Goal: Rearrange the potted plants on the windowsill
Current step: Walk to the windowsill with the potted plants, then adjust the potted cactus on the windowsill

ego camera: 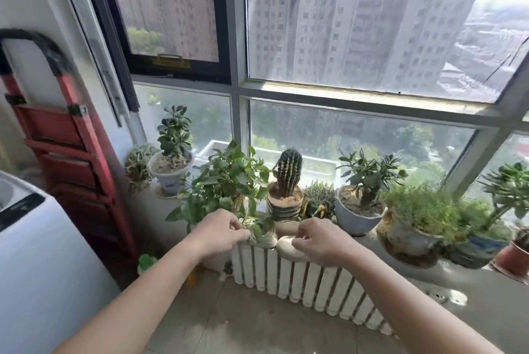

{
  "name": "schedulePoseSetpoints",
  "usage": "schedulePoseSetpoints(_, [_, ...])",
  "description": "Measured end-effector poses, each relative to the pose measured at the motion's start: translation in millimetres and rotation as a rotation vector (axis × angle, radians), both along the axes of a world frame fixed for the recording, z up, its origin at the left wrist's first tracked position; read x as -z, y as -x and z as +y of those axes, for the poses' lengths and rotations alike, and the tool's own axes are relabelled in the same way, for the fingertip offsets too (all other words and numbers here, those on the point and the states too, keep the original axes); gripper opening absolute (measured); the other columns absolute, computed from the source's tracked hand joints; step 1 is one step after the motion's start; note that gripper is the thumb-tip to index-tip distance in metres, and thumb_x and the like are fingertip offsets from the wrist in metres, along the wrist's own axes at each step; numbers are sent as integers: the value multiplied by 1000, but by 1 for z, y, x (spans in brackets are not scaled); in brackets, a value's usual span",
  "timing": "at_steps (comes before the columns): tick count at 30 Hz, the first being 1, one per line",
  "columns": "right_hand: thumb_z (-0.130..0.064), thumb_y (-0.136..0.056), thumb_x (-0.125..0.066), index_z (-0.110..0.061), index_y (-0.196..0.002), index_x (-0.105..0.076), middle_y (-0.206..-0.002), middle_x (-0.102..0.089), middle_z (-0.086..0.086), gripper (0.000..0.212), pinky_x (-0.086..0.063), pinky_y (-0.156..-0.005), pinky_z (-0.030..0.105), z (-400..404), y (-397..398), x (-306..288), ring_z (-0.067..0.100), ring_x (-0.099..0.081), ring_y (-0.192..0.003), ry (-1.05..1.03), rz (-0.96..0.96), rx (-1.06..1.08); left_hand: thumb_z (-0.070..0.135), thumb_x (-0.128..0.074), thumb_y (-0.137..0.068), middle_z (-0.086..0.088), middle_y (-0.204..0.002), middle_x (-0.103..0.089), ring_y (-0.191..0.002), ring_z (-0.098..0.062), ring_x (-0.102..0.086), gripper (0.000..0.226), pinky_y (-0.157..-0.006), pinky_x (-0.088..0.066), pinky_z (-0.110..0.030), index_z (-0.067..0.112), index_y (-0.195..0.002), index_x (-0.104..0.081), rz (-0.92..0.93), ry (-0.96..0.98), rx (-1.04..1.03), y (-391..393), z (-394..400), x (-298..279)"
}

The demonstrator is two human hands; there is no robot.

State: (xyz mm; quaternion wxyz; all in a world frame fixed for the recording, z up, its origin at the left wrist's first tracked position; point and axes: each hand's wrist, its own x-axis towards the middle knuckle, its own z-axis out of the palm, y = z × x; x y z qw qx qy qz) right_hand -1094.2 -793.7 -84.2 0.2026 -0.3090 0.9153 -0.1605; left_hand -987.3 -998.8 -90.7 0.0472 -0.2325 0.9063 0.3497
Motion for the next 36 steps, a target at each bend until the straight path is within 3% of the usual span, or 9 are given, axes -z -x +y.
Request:
schedulePoseSetpoints(6, [-25,-94,-54,-3,-99,-73,-100,-77,12,29,-59,-84,47,-34,66,11,29,-71,-92,50,-25,58,32,-67,-86,-9,-82,-77,-65,-15,-67,29,-67,-54,-30,6,-89,-78,12,-44,48,77,-37,5])
schedulePoseSetpoints(9, [-32,-95,-59,-8,-94,-71,-99,-74,6,27,-59,-87,44,-55,88,22,26,-70,-92,58,-49,77,29,-67,-86,-18,-88,-78,-67,-17,-64,29,-74,-57,-40,2,-89,-78,-9,-59,73,108,-58,20])
schedulePoseSetpoints(15, [-22,-95,-57,-8,-99,-68,-94,-74,6,19,-63,-76,36,-99,130,24,18,-73,-80,78,-67,162,32,-68,-86,-20,-91,-78,-64,-18,-58,33,-74,-57,-43,1,-85,-78,-9,-45,186,172,-104,26])
schedulePoseSetpoints(20, [-26,-96,-58,-10,-104,-68,-102,-73,6,21,-62,-85,41,-132,160,27,19,-72,-87,82,-58,187,34,-69,-83,-8,-71,-73,-57,-13,-56,30,-62,-48,-28,6,-78,-78,8,-97,200,211,-135,34])
schedulePoseSetpoints(25, [-31,-95,-60,-13,-98,-68,-97,-74,3,20,-62,-82,40,-134,191,41,15,-72,-81,98,-41,242,33,-65,-86,-5,-74,-64,-63,-20,-53,29,-64,-44,-32,8,-72,-68,-18,-142,221,243,-139,49])
schedulePoseSetpoints(28, [-29,-93,-59,-13,-99,-69,-99,-74,4,20,-61,-83,41,-142,205,59,18,-70,-85,70,-72,217,29,-62,-89,-9,-89,-74,-66,-22,-60,27,-64,-51,-36,7,-75,-70,-55,-166,198,259,-142,67])
schedulePoseSetpoints(32, [-30,-90,-58,-14,-100,-69,-106,-72,4,22,-58,-82,37,-144,230,83,21,-68,-90,29,-110,192,28,-63,-91,-6,-88,-69,-75,-19,-59,14,-72,-47,-32,21,-78,-65,-51,-210,152,283,-134,91])
schedulePoseSetpoints(36, [-30,-88,-57,-17,-95,-66,-95,-73,2,17,-57,-80,39,-137,266,106,20,-66,-87,21,-121,219,27,-63,-90,-5,-88,-69,-77,-15,-56,13,-72,-46,-27,24,-77,-63,-52,-261,62,312,-115,119])
